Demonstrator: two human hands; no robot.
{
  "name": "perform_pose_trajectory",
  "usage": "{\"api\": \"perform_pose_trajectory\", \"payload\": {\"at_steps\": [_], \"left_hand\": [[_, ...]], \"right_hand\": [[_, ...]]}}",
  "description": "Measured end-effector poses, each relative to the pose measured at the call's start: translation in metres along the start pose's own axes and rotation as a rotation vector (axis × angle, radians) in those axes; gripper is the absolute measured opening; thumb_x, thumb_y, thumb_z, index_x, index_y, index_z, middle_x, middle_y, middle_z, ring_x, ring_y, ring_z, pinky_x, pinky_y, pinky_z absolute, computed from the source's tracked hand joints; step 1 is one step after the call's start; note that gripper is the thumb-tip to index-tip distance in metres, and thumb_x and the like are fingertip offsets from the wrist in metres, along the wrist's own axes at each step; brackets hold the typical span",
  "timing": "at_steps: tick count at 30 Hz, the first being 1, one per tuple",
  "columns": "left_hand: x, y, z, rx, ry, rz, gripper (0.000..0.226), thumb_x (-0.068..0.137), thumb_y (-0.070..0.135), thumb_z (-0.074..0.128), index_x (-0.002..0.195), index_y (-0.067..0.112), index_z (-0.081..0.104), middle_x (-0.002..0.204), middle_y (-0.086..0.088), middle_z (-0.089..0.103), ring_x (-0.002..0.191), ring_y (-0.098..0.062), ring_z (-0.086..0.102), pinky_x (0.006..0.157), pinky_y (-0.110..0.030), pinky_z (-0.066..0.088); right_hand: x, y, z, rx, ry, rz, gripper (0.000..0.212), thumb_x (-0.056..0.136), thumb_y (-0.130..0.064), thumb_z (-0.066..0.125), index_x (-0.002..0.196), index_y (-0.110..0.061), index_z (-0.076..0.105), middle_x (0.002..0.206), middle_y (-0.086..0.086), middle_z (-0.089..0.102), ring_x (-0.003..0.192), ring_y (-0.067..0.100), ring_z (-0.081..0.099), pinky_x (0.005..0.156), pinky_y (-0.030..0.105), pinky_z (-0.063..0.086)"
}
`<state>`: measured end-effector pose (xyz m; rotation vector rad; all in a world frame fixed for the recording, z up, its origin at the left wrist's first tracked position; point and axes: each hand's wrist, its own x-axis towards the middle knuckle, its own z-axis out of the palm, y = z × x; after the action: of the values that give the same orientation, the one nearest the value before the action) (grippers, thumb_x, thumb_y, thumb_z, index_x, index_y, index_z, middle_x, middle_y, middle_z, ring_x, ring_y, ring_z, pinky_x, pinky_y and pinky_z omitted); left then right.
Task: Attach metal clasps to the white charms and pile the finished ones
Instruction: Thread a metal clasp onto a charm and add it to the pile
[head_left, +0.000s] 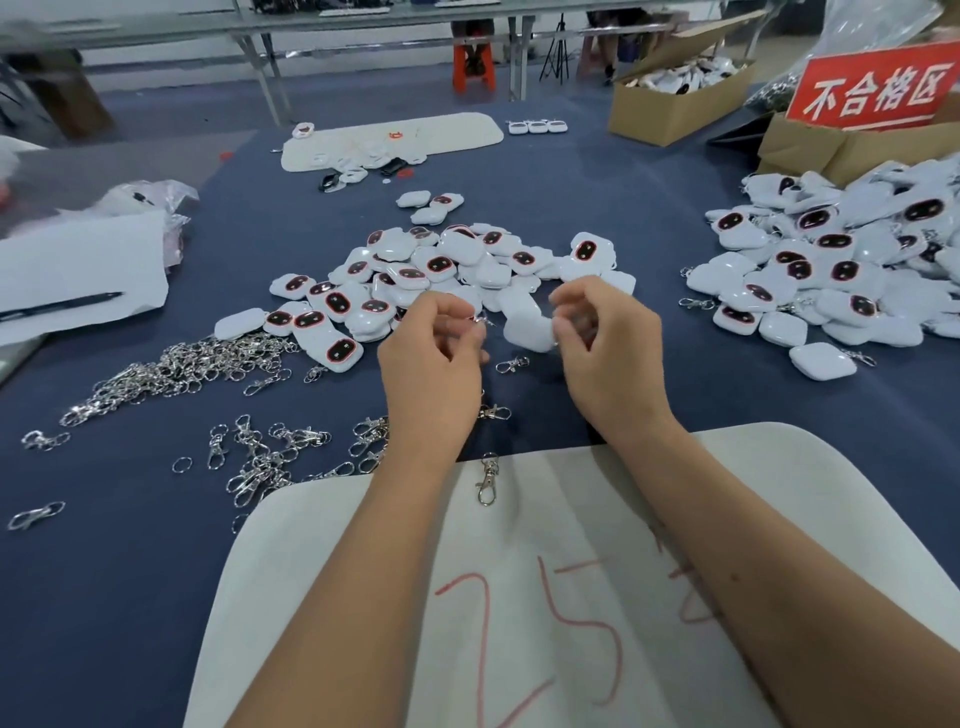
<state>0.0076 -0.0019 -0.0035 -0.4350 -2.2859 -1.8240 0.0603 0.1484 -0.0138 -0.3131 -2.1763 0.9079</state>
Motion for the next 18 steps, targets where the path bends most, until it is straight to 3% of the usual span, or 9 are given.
{"api": "perform_pose_trajectory", "payload": {"at_steps": [2,4,8,10,14,16,18], "left_hand": [[-0.001,0.001,0.003,-0.049,-0.02,0.026,0.019,0.091,-0.003,0.065,0.094,0.016,0.064,0.082,0.005,0.07,0.067,-0.01,0.072,0.069,-0.016,0.054],[-0.002,0.002,0.006,-0.066,-0.036,0.066,0.02,0.089,-0.003,0.07,0.093,0.015,0.062,0.084,0.002,0.072,0.07,-0.011,0.073,0.069,-0.019,0.057],[-0.004,0.002,0.01,-0.035,-0.089,0.108,0.027,0.086,0.0,0.074,0.088,0.021,0.058,0.084,0.002,0.073,0.072,-0.011,0.071,0.067,-0.018,0.056],[-0.004,0.001,0.011,-0.023,-0.092,0.114,0.028,0.085,-0.001,0.073,0.087,0.021,0.058,0.084,0.001,0.072,0.071,-0.012,0.071,0.067,-0.018,0.056],[-0.003,-0.001,0.012,0.172,-0.072,0.194,0.017,0.085,0.008,0.074,0.091,0.02,0.063,0.087,0.008,0.067,0.081,-0.008,0.064,0.075,-0.025,0.055],[-0.003,-0.002,0.012,0.296,-0.092,0.239,0.013,0.086,0.016,0.074,0.097,0.02,0.067,0.097,0.008,0.065,0.095,-0.013,0.061,0.083,-0.037,0.054],[-0.002,-0.002,0.012,0.248,-0.103,0.242,0.016,0.087,0.019,0.074,0.102,0.02,0.069,0.102,0.007,0.064,0.098,-0.013,0.061,0.082,-0.035,0.054]], "right_hand": [[0.0,-0.003,0.0,0.051,0.022,-0.064,0.015,0.095,-0.01,0.068,0.109,-0.012,0.073,0.099,-0.004,0.071,0.084,0.013,0.061,0.077,0.024,0.05],[-0.002,-0.006,0.0,0.157,-0.077,-0.118,0.014,0.097,-0.017,0.068,0.109,-0.015,0.075,0.097,-0.01,0.073,0.088,0.011,0.064,0.074,0.02,0.049],[-0.001,-0.002,-0.001,0.336,-0.148,-0.018,0.01,0.093,-0.009,0.075,0.102,-0.014,0.077,0.086,-0.011,0.075,0.083,0.01,0.072,0.076,0.037,0.06],[0.001,0.002,-0.002,0.363,-0.137,0.026,0.006,0.092,-0.007,0.076,0.095,-0.013,0.076,0.084,-0.009,0.075,0.081,0.013,0.07,0.078,0.039,0.06],[0.002,0.004,-0.001,0.387,-0.13,0.105,0.007,0.098,-0.013,0.07,0.092,-0.01,0.07,0.092,-0.002,0.075,0.086,0.017,0.068,0.067,0.035,0.057],[0.003,0.005,-0.002,0.471,-0.101,0.176,0.014,0.101,-0.014,0.065,0.091,-0.004,0.063,0.091,0.004,0.077,0.079,0.017,0.07,0.058,0.03,0.055],[0.004,0.005,-0.003,0.501,-0.112,0.178,0.014,0.102,-0.012,0.063,0.089,-0.007,0.062,0.083,0.003,0.077,0.067,0.012,0.067,0.055,0.023,0.05]]}}
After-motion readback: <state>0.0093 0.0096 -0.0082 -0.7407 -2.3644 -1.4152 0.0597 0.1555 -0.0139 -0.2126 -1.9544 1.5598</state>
